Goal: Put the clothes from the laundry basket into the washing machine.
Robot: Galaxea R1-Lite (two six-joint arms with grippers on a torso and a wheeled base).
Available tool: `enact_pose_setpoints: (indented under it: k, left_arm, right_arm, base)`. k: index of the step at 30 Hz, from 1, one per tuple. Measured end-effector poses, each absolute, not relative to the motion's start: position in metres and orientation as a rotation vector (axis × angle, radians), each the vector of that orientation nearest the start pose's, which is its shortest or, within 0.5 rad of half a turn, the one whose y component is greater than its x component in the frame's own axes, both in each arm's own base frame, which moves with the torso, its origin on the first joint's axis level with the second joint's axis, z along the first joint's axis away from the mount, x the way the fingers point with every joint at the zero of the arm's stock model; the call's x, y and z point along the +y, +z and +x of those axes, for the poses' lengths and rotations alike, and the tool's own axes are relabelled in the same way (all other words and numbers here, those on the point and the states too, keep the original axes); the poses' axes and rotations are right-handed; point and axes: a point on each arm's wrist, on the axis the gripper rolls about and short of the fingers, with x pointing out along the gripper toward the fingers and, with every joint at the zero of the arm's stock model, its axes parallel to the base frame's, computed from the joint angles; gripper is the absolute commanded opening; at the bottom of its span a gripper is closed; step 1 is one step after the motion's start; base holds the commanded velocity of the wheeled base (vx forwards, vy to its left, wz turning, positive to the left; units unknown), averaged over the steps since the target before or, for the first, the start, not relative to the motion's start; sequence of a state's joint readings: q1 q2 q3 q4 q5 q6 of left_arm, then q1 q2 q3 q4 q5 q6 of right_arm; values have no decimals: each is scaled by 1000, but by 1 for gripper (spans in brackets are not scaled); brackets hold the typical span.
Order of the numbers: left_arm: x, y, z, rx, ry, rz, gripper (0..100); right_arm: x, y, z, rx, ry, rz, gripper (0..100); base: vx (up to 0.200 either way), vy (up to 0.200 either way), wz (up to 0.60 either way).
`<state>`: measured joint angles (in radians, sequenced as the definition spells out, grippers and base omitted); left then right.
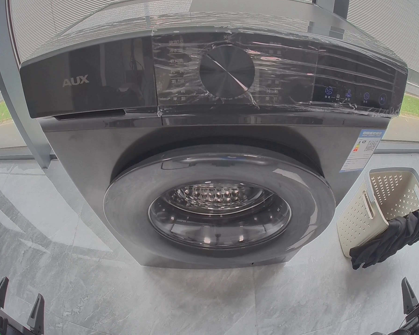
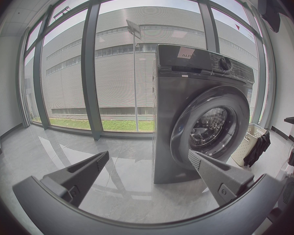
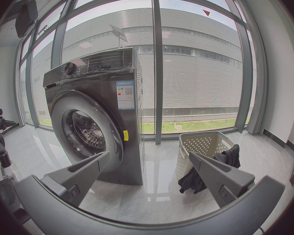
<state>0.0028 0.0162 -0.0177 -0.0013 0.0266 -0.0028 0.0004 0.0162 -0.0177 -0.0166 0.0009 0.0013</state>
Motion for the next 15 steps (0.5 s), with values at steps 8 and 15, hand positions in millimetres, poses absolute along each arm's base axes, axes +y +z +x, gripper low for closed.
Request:
enact_pose_setpoints:
  k: [8, 15]
  left_arm:
    - [1, 81, -23, -3, 29, -2, 100]
    - [1, 81, -23, -3, 29, -2, 100]
  right_arm:
    - [0, 85, -23, -44, 14, 6, 100]
    - [5, 125, -35, -133, 234, -5, 100]
  base:
    - [0, 0, 0]
    - [0, 0, 0]
